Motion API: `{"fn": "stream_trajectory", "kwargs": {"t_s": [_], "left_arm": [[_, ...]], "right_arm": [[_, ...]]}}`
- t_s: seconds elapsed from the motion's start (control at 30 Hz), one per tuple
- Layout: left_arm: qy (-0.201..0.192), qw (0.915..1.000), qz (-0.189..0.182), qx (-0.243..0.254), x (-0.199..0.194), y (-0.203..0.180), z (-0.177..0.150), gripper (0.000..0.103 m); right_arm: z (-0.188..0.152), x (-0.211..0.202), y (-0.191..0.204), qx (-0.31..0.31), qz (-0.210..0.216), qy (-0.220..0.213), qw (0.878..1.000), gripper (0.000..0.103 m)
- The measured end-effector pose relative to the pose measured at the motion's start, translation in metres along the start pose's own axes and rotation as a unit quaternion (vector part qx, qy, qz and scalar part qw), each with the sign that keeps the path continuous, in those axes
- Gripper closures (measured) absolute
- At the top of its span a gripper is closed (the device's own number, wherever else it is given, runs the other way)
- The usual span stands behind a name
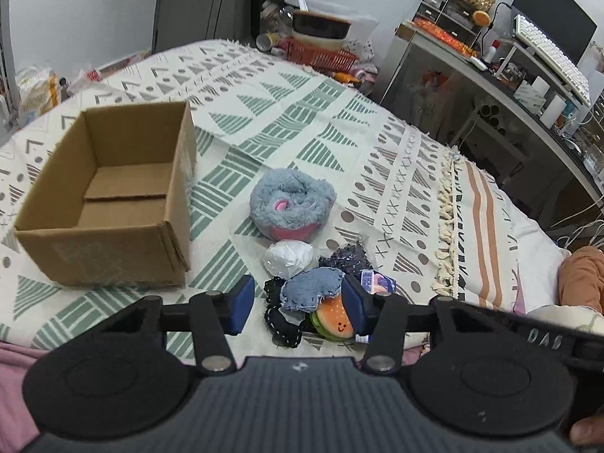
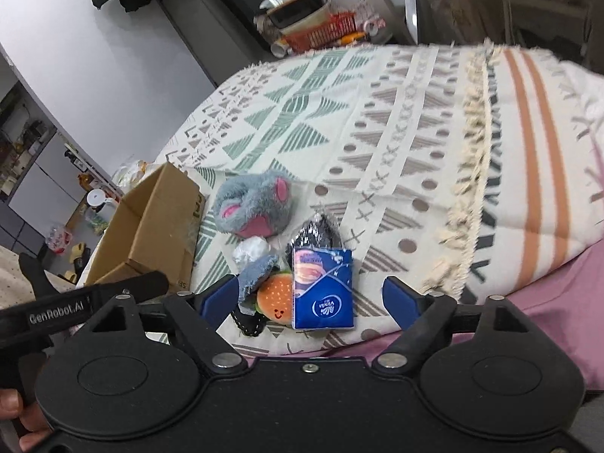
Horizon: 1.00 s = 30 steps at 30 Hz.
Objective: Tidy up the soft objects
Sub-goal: 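Grasp the blue denim patch with the left tool while the right tool grasps the blue tissue pack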
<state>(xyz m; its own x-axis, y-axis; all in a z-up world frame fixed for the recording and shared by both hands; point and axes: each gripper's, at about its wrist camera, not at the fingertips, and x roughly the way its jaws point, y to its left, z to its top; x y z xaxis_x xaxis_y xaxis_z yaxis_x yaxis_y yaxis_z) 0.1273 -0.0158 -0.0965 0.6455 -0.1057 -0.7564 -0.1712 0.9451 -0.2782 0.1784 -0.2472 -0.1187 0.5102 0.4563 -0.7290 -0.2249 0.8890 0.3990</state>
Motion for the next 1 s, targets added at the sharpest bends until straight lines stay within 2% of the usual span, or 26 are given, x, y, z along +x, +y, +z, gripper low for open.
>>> {"fn": "stream_trajectory", "kwargs": {"t_s": [0.2, 0.33, 0.43, 0.7, 0.8, 0.83, 0.87, 0.93, 0.97, 1.0], "left_arm": [[0.03, 0.9994, -0.009, -0.016, 0.034, 0.005, -0.002, 0.053], [0.045, 0.9983, -0.019, -0.031, 0.054, 0.007, -0.002, 0.053], [0.06, 0.9971, -0.025, -0.039, 0.067, 0.009, -0.003, 0.053], [0.095, 0.9937, -0.04, -0.044, 0.099, 0.005, -0.004, 0.053], [0.099, 0.9934, -0.041, -0.041, 0.106, 0.003, -0.004, 0.053], [0.098, 0.9935, -0.039, -0.042, 0.108, 0.003, -0.004, 0.053], [0.097, 0.9937, -0.035, -0.043, 0.109, 0.003, -0.005, 0.054], [0.093, 0.9943, -0.029, -0.043, 0.109, 0.002, -0.007, 0.061], [0.09, 0.9947, -0.027, -0.043, 0.108, 0.002, -0.007, 0.067], [0.086, 0.995, -0.024, -0.043, 0.107, 0.002, -0.007, 0.078]], "right_arm": [[-0.008, 0.029, -0.007, -0.001, -0.001, 0.013, 1.0, 0.022], [-0.005, 0.042, -0.011, 0.007, 0.014, 0.03, 0.999, 0.022], [-0.005, 0.053, -0.011, 0.001, 0.007, 0.037, 0.999, 0.029], [-0.006, 0.077, -0.02, 0.014, -0.001, 0.068, 0.998, 0.033], [-0.006, 0.084, -0.026, 0.029, 0.002, 0.08, 0.996, 0.038], [-0.005, 0.086, -0.026, 0.031, 0.004, 0.082, 0.996, 0.043], [-0.005, 0.088, -0.026, 0.031, 0.005, 0.083, 0.996, 0.051], [-0.006, 0.091, -0.027, 0.033, 0.005, 0.086, 0.996, 0.053], [-0.006, 0.092, -0.027, 0.034, 0.004, 0.085, 0.996, 0.053], [-0.006, 0.091, -0.027, 0.034, 0.004, 0.084, 0.996, 0.053]]}}
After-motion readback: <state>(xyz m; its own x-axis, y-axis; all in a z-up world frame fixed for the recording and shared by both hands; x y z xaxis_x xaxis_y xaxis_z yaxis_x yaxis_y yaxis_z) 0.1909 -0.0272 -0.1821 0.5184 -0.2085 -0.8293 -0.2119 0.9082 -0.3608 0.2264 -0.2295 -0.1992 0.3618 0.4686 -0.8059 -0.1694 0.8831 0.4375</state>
